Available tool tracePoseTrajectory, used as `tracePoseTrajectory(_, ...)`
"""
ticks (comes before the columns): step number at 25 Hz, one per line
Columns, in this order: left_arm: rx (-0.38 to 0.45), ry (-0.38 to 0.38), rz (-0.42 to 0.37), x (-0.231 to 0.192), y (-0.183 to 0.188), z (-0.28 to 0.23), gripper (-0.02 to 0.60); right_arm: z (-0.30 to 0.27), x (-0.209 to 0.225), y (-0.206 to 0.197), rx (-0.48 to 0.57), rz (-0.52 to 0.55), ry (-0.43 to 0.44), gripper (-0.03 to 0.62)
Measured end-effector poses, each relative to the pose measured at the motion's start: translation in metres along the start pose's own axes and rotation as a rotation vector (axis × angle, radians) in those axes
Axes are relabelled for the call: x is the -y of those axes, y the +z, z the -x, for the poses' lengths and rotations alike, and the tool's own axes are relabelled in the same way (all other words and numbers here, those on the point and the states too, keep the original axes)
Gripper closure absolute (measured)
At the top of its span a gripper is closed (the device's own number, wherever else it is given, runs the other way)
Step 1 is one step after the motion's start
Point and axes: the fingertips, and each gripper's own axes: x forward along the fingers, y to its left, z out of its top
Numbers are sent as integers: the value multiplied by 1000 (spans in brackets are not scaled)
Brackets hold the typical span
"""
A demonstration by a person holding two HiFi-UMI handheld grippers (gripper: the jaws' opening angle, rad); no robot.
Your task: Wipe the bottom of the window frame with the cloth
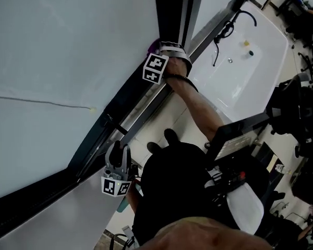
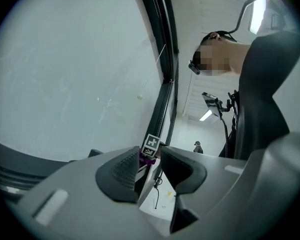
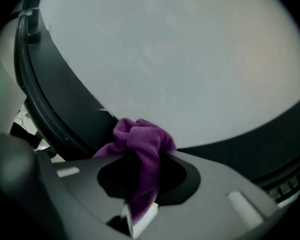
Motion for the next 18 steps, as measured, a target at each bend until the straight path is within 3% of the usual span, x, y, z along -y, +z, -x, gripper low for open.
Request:
tracePoseTrajectory(4,53,-29,2,2,10,-9,446,-16,6,-10,-51,-36,-11,525)
tracePoseTrajectory(7,85,-54,-6,4,20,-19,446,16,-5,-42,-32,-119,139,514)
tracePoseTrajectory(8,90,-51,-5,8,25,-19,446,39,-11,-50,44,-199,198,511)
tracePoseTrajectory(9,95,-50,-1,12,29,-19,446,65,-19,-52,200,-344,275,511)
tracePoseTrajectory(10,103,-57,8,14,34,-18,446,92,-26,-47,428,-544,372,510)
tracePoseTrajectory(12,120,-95,26,17,43,-18,446,154,-28,-47,933,-1011,594,509)
tracePoseTrajectory(14,126,-154,33,24,50,-22,445,207,-20,-77,1312,-1411,747,508)
tracePoseTrajectory(16,123,-216,29,34,54,-26,427,241,-25,-112,1471,-1619,759,508)
tracePoseTrajectory(18,125,-262,4,42,61,-25,426,269,-40,-123,1470,-1624,687,507)
